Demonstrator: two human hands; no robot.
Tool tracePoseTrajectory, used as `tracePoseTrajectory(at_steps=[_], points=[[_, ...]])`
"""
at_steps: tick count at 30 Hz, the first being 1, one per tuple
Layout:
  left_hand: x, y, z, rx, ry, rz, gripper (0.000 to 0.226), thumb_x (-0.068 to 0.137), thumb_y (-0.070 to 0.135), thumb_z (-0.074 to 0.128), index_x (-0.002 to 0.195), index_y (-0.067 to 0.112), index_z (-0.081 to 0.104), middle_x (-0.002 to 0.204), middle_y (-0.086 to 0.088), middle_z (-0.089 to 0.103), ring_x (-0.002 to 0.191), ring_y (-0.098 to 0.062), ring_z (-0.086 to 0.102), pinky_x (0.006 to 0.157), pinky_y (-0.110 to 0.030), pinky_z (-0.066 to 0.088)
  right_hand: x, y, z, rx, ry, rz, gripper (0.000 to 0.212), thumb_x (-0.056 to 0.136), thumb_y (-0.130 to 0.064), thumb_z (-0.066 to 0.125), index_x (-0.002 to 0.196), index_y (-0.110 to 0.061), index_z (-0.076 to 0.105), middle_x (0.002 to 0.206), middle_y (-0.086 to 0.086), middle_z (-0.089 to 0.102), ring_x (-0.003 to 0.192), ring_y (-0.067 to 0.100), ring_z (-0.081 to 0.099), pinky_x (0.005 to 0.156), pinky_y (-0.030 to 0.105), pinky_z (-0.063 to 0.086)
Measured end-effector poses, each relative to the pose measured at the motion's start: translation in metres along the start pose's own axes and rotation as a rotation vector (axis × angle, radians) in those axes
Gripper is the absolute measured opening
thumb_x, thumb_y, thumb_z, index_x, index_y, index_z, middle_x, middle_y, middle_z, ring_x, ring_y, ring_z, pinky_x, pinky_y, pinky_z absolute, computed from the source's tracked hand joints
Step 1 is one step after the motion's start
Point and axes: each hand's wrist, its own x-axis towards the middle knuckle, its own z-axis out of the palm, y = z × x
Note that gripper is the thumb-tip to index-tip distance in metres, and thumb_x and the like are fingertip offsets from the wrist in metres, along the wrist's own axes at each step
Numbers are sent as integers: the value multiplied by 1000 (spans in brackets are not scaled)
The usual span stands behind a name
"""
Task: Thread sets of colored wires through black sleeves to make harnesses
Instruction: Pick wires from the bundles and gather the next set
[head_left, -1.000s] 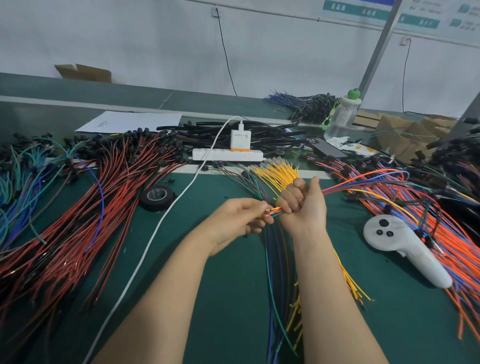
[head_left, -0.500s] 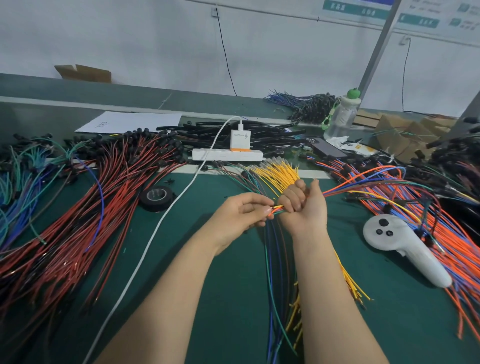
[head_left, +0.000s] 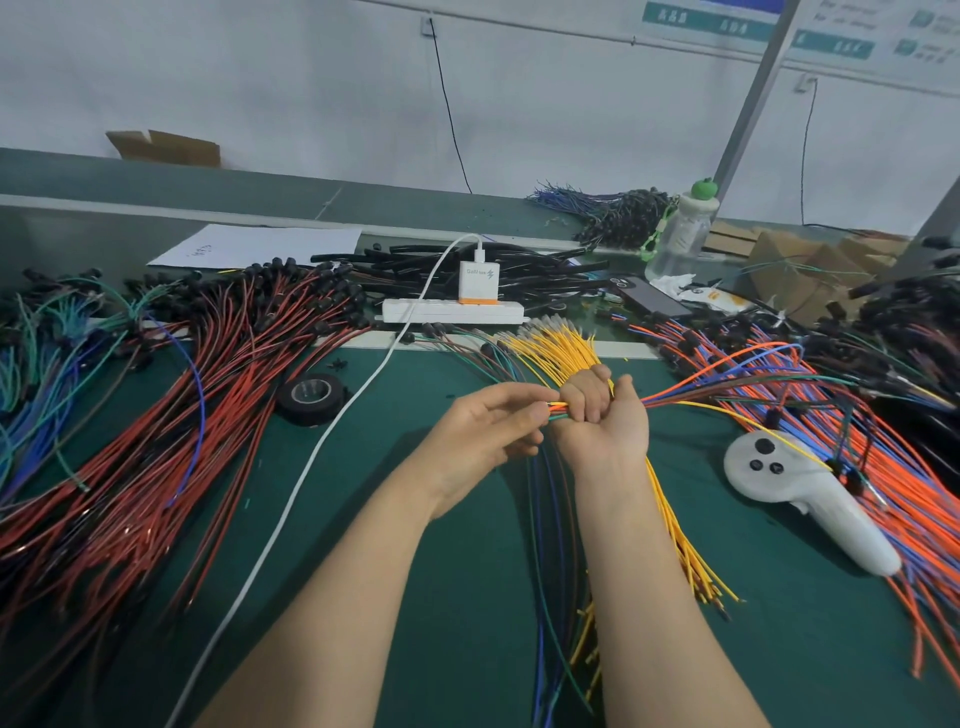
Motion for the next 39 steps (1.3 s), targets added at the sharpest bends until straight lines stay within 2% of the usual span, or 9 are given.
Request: tracePoseTrajectory(at_steps=[4, 8, 13, 17, 20, 25, 31, 35, 39], points=[[0, 1, 1, -16, 26, 22, 11, 87, 6, 56, 90, 10, 66, 67, 5, 60, 63, -4, 55, 65, -16, 50, -2, 10, 1, 0, -16, 14, 48, 103, -39, 32, 65, -11, 40, 38, -5, 23, 26, 8, 21, 29, 18, 15], [0, 1, -1, -123, 4, 16, 14, 80, 17, 60, 89, 10, 68, 67, 3, 61, 63, -5, 56, 64, -17, 51, -4, 14, 3, -9, -52, 21, 47, 103, -37, 31, 65, -11, 41, 37, -5, 24, 26, 8, 20, 29, 18, 15], [-2, 4, -4, -263, -93, -42, 22, 71, 29, 68, 89, 18, 76, 71, 4, 62, 63, -5, 59, 64, -17, 52, -7, 12, 8, 33, -99, 46, 47, 103, -36, 30, 67, -9, 41, 37, -3, 23, 32, 8, 10, 30, 18, 14], [-2, 5, -2, -224, -85, -17, 13, 73, 29, 71, 85, 23, 75, 60, 8, 46, 52, -3, 42, 52, -12, 39, -9, 17, 9, 61, -125, 75, 46, 103, -35, 32, 68, -8, 43, 38, -3, 25, 26, 8, 23, 27, 18, 18], [-1, 4, -1, -205, -57, -2, 8, 78, 27, 67, 81, 25, 74, 57, 11, 40, 49, 0, 36, 49, -10, 34, -10, 20, 10, 62, -121, 78, 46, 103, -36, 31, 68, -8, 43, 37, -3, 26, 25, 8, 24, 27, 18, 19], [0, -1, 2, -197, -15, 6, 15, 81, 23, 58, 79, 26, 73, 55, 12, 42, 48, 0, 37, 49, -11, 34, -13, 21, 11, 45, -111, 54, 45, 104, -35, 30, 68, -10, 41, 36, -3, 24, 33, 7, 9, 29, 18, 16], [0, 0, -2, -399, -52, -21, 23, 86, 33, 54, 88, 21, 74, 65, 6, 55, 54, -6, 47, 57, -16, 42, -13, 20, 14, 34, -133, -5, 47, 104, -35, 28, 67, -11, 40, 37, -3, 23, 42, 7, 4, 29, 18, 14], [0, -2, 0, -381, -36, -12, 19, 85, 23, 55, 86, 21, 74, 64, 6, 56, 54, -4, 48, 55, -15, 42, -13, 22, 13, -33, -112, -32, 47, 104, -37, 28, 66, -12, 39, 36, -4, 22, 30, 8, 11, 27, 19, 15], [0, -2, -1, -388, -57, 1, 12, 82, 23, 62, 85, 21, 73, 63, 7, 48, 53, -2, 43, 55, -14, 39, -12, 23, 12, -5, -119, -25, 49, 104, -38, 29, 66, -11, 41, 36, -4, 22, 25, 9, 20, 27, 19, 16]])
